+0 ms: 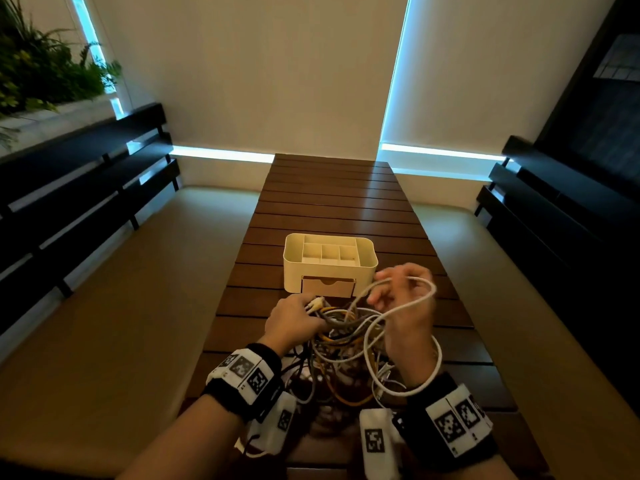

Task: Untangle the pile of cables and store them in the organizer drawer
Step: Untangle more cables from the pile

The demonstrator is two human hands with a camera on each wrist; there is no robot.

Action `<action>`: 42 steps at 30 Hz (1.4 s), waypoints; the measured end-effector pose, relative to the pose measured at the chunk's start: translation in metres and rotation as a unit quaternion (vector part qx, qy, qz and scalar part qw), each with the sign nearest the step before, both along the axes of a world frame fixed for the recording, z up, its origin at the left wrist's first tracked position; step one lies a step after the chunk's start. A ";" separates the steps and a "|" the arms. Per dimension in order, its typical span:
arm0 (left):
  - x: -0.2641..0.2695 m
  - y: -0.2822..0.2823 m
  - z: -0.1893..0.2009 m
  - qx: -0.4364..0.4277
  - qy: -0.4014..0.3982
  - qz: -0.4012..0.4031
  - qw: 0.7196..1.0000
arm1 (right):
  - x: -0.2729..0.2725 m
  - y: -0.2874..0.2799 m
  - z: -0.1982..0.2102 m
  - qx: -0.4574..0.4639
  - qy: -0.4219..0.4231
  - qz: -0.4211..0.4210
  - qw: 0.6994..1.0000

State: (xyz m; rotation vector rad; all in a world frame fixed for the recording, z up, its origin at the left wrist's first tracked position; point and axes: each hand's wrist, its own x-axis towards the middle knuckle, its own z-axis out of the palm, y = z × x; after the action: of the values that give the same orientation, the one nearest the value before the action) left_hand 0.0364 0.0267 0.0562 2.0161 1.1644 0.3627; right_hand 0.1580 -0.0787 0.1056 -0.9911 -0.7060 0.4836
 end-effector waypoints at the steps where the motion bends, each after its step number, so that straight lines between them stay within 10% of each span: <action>1: 0.001 -0.002 0.000 -0.013 -0.031 -0.013 0.999 | 0.002 0.003 -0.008 -0.074 -0.028 0.039 0.996; 5: 0.006 -0.009 -0.004 -0.004 -0.075 -0.007 0.997 | 0.007 0.011 -0.035 -0.331 -0.096 0.092 0.934; 14: 0.006 -0.011 -0.010 0.007 -0.126 0.018 0.992 | -0.004 0.012 -0.043 -0.315 -0.316 -0.003 0.895; 21: -0.006 -0.006 -0.002 -0.130 -0.120 -0.067 0.982 | -0.002 0.005 -0.040 -0.218 -0.131 0.002 0.967; 31: -0.012 -0.006 -0.024 0.073 0.077 -0.031 0.994 | 0.012 0.002 0.003 -0.036 0.115 0.043 0.992; 37: -0.020 0.003 -0.002 -0.036 -0.091 0.032 0.995 | 0.013 -0.002 0.012 -0.020 0.142 0.154 0.978; 40: -0.027 0.010 0.023 -0.076 -0.194 0.026 0.978 | 0.008 -0.014 0.005 -0.141 0.026 0.298 0.944; 42: -0.031 0.010 0.045 -0.080 -0.270 0.047 0.958 | 0.004 -0.021 -0.006 -0.259 -0.178 0.381 0.869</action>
State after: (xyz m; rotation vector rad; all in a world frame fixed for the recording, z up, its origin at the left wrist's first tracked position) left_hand 0.0058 0.0371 0.1010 1.5808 0.9068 0.7845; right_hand 0.1616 -0.0997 0.0994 -1.3033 -1.3601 1.2516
